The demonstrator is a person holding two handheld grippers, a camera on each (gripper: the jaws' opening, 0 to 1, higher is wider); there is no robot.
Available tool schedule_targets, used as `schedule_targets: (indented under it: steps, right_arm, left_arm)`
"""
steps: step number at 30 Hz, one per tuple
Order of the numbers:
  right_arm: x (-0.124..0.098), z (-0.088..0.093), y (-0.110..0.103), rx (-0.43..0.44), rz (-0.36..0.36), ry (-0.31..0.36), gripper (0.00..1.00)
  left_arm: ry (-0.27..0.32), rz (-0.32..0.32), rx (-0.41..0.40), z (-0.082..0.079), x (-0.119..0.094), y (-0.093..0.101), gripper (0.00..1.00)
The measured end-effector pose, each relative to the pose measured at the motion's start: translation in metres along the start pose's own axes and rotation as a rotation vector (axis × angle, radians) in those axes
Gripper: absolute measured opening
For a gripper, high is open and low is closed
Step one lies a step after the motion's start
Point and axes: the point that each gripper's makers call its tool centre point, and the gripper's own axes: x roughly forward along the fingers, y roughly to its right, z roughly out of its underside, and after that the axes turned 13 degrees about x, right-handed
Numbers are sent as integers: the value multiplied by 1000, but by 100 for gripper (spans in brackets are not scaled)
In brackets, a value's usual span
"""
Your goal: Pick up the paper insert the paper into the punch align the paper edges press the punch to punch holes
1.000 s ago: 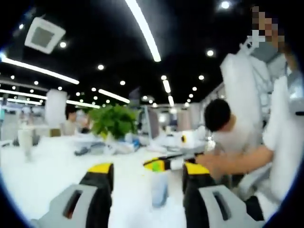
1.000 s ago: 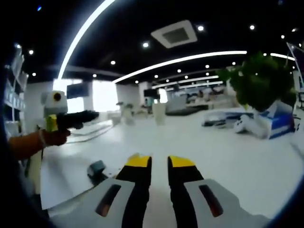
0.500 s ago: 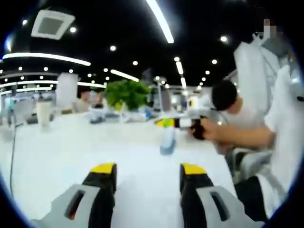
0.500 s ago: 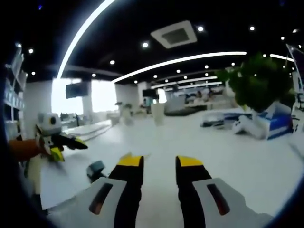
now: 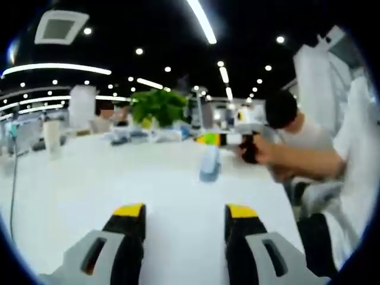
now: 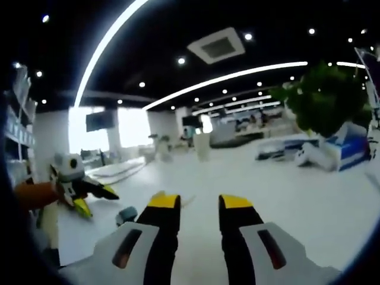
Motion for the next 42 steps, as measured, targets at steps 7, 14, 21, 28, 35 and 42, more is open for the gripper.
schedule_targets:
  steps: [7, 14, 21, 28, 35, 42]
  right_arm:
    - [-13, 1, -14, -18, -168, -68, 30]
    - [-24, 29, -34, -134, -364, -298, 30]
    - [-22, 60, -44, -252, -452, -427, 36]
    - [-13, 72, -51, -247, -529, -483, 35]
    - [-7, 78, -53, -270, -569, -518, 34]
    - [-10, 85, -55, -271, -610, -558, 25]
  left_arm:
    - [-39, 19, 2, 6, 0, 9, 52]
    - [-59, 16, 11, 11, 1, 7, 51]
    - [-57, 19, 11, 10, 2, 7, 52]
    - [-56, 18, 9, 10, 3, 7, 52]
    - [-57, 14, 8, 10, 4, 7, 51]
    - [-57, 10, 7, 11, 4, 4, 51]
